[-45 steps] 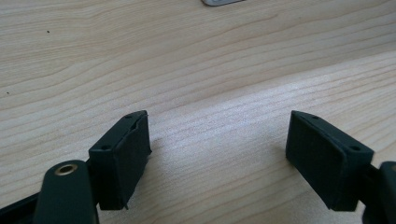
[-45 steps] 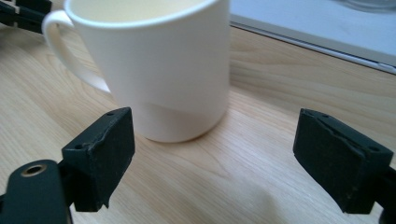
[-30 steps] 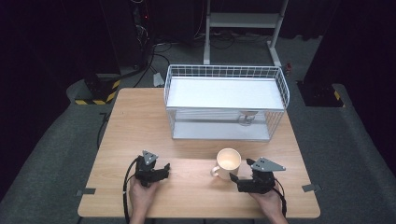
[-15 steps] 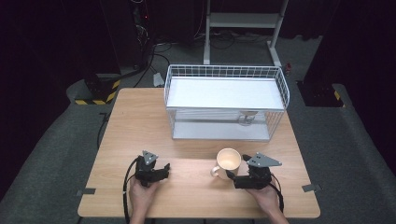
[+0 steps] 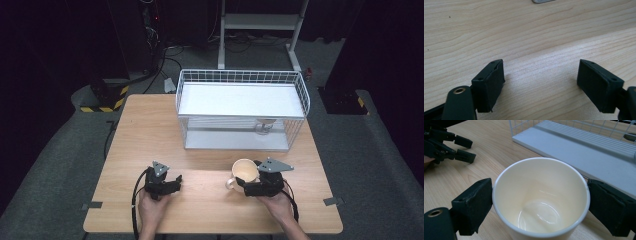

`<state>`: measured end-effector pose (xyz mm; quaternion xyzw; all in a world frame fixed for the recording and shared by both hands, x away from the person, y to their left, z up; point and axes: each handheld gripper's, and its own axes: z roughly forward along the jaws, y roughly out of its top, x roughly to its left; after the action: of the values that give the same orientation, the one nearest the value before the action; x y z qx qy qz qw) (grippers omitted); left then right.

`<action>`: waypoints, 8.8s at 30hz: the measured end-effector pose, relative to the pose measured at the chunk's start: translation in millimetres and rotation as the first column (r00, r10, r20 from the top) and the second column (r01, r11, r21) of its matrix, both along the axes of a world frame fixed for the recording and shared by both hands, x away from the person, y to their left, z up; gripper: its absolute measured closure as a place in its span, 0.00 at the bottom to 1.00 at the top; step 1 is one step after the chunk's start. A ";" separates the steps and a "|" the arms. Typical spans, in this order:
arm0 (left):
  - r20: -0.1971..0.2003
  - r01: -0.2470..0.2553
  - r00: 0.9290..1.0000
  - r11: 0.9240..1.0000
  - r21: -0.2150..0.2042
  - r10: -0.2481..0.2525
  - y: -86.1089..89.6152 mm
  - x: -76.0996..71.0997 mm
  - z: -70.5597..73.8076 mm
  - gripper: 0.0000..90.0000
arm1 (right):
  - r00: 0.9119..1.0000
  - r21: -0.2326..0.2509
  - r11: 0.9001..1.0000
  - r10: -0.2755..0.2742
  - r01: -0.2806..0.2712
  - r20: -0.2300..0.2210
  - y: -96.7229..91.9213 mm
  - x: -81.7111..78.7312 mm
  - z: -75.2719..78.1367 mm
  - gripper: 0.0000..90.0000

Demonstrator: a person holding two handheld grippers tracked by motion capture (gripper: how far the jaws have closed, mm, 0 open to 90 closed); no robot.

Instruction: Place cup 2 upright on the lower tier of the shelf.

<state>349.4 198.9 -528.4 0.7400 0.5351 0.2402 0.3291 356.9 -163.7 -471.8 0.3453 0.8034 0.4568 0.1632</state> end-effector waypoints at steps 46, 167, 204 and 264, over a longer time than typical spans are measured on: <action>0.000 0.000 1.000 1.000 0.000 0.000 0.1 0.0 0.0 0.25 | 0.999 -0.007 0.999 0.040 -0.040 0.001 11.5 17.6 -1.1 0.11; 0.000 0.009 1.000 1.000 0.004 -0.009 0.3 0.0 0.1 0.25 | 0.986 -0.042 0.985 -0.166 0.165 -0.013 22.8 102.5 30.8 0.11; -0.003 0.013 1.000 1.000 0.005 -0.013 0.6 0.5 0.3 0.25 | 0.981 -0.053 0.980 -0.191 0.192 0.023 30.3 132.3 20.7 0.11; 0.001 0.009 1.000 1.000 0.002 -0.009 0.1 0.5 0.0 0.25 | 0.981 -0.053 0.980 -0.190 0.192 0.032 28.9 131.3 7.5 0.09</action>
<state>349.9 199.0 -528.4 0.7426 0.5313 0.2396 0.3300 488.2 -134.8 -464.3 0.4101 0.7767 0.4210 0.2264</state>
